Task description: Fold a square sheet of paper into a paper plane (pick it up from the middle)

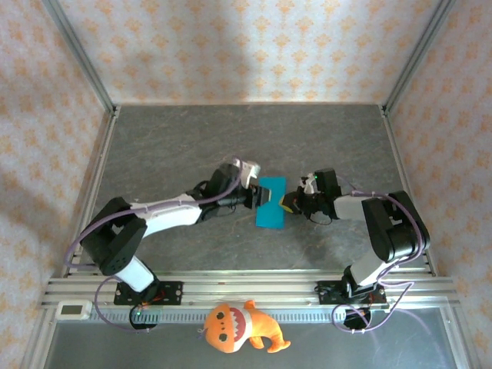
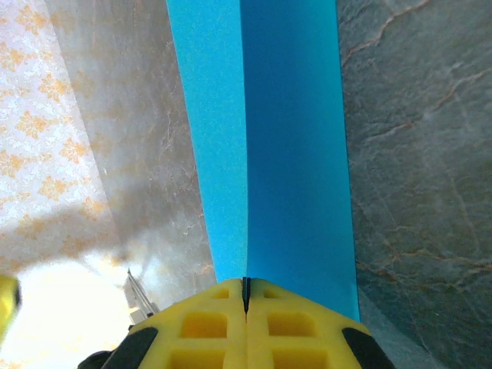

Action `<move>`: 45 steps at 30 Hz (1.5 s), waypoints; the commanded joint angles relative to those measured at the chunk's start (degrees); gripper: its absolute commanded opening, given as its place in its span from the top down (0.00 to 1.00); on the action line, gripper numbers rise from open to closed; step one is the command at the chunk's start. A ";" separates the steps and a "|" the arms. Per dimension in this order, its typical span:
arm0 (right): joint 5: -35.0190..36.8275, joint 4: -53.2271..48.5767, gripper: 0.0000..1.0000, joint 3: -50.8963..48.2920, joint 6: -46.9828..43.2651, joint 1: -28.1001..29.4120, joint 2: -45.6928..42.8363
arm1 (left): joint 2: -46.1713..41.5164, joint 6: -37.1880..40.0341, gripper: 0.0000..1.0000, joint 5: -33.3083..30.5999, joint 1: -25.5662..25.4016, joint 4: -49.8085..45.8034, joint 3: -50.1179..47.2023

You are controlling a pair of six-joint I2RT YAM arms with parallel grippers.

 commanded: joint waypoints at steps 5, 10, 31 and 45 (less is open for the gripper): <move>0.66 0.68 0.95 -0.08 0.62 -0.19 -0.77 | -1.18 16.17 0.41 -26.95 -17.61 -3.16 -1.44; 0.97 -0.23 0.95 0.30 -0.01 -0.26 -0.43 | 3.16 19.31 0.34 -35.76 -23.95 -3.70 0.03; 0.64 -0.58 0.95 0.49 -0.05 -0.18 -0.78 | 14.76 31.72 0.20 -60.88 -29.31 -5.57 6.50; 0.66 -1.81 0.95 0.56 -0.66 -0.18 -1.01 | 18.28 35.24 0.30 -59.56 -27.09 -3.72 9.25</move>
